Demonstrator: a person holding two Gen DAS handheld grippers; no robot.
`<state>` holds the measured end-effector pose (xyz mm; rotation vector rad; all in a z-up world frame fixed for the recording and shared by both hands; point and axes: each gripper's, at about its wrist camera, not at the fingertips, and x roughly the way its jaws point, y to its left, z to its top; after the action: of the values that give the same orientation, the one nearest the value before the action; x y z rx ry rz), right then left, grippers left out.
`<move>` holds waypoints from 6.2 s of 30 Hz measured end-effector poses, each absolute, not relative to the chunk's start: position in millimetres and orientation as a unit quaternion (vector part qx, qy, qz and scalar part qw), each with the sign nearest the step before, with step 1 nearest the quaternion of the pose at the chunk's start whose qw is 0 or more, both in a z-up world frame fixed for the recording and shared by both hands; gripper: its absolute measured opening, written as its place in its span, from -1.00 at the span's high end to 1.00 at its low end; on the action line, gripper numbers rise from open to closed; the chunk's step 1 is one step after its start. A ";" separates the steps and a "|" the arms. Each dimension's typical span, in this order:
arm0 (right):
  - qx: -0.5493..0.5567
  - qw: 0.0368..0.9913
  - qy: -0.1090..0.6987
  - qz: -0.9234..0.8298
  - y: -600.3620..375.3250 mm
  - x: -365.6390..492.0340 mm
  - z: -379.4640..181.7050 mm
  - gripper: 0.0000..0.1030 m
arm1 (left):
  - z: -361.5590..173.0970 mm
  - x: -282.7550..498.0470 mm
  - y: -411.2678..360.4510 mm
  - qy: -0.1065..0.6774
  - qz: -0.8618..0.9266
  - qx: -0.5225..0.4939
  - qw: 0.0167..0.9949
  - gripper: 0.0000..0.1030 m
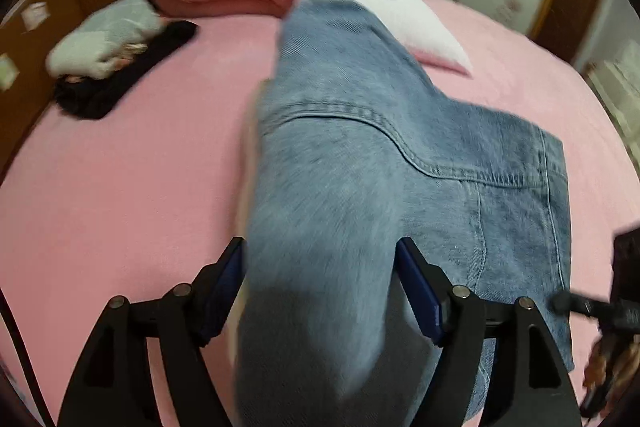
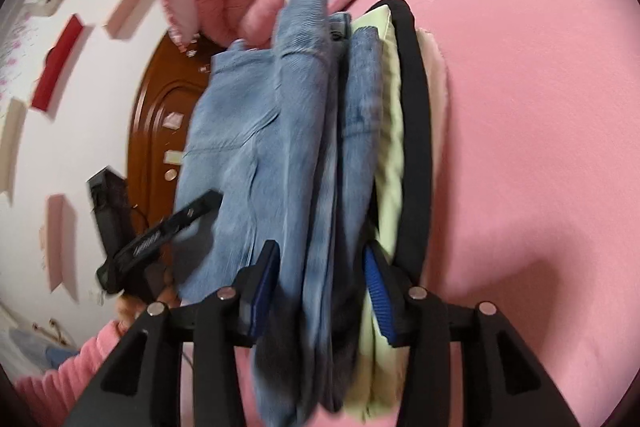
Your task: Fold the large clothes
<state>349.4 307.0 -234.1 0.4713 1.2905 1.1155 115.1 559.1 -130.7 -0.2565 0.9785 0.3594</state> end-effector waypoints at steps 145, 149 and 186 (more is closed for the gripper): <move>-0.062 0.849 0.519 0.077 -235.3 21.7 54.9 -1.00 | 71.2 -164.0 -69.6 0.527 0.099 -0.029 0.843 -0.98; -0.062 0.849 0.519 0.076 -235.3 19.0 55.4 -1.00 | 72.3 -164.6 -69.8 0.526 0.100 -0.028 0.844 -0.98; -0.065 0.850 0.515 0.083 -242.8 6.1 56.4 -1.00 | 72.9 -179.3 -87.2 0.527 0.109 -0.024 0.842 -0.98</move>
<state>6.1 -242.8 56.4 -0.1361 1.0857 0.1741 -179.3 -87.2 72.9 -0.0512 1.1137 0.2309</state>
